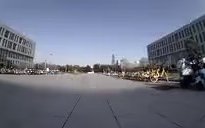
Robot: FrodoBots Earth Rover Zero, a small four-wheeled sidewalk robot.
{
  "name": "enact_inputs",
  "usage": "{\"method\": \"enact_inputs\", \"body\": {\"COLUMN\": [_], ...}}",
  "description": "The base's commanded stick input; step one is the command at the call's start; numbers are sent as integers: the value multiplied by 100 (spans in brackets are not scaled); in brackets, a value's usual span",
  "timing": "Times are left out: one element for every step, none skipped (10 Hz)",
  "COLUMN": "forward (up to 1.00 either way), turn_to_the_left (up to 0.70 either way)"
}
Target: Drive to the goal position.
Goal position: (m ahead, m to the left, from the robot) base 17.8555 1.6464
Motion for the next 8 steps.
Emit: {"method": "enact_inputs", "body": {"forward": [100,100,100,100,100,100,100,100], "turn_to_the_left": [2,2,2,2,2,2,2,2]}}
